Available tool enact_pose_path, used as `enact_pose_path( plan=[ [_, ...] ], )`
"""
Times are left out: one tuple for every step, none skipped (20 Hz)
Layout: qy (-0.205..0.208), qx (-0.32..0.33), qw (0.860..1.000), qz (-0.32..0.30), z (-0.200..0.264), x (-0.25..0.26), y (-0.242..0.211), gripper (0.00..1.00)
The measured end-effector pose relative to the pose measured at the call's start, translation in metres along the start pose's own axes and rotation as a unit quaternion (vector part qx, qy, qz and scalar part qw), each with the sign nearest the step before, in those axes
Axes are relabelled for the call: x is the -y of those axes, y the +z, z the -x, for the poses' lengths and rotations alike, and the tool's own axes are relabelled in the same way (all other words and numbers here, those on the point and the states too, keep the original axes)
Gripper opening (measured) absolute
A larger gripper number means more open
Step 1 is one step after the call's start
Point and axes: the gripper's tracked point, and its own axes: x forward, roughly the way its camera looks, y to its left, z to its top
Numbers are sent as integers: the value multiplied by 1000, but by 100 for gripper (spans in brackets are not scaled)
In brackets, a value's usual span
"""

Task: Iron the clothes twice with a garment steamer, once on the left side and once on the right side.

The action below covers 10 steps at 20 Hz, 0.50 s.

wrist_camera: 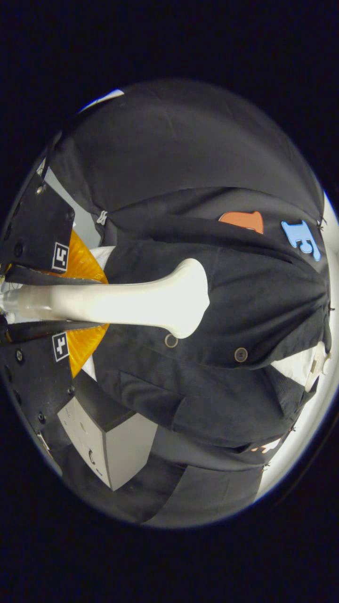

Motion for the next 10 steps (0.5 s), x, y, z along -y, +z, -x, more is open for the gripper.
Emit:
enact_pose_path(
  plan=[
    [2,-7,1000,3,-4,-1,-7,34],
    [1,-11,1000,2,-4,-1,-16,34],
    [0,-14,1000,6,-6,-1,-23,34],
    [1,-19,1000,8,-8,-2,-31,34],
    [5,-30,1000,7,-10,-5,-40,34],
    [6,-39,999,7,-12,-4,-49,34],
    [6,-44,999,9,-15,-3,-57,34],
    [7,-50,999,11,-18,-4,-65,34],
    [8,-56,998,11,-19,-6,-72,34],
    [9,-61,998,12,-21,-6,-79,34]
  ],
)
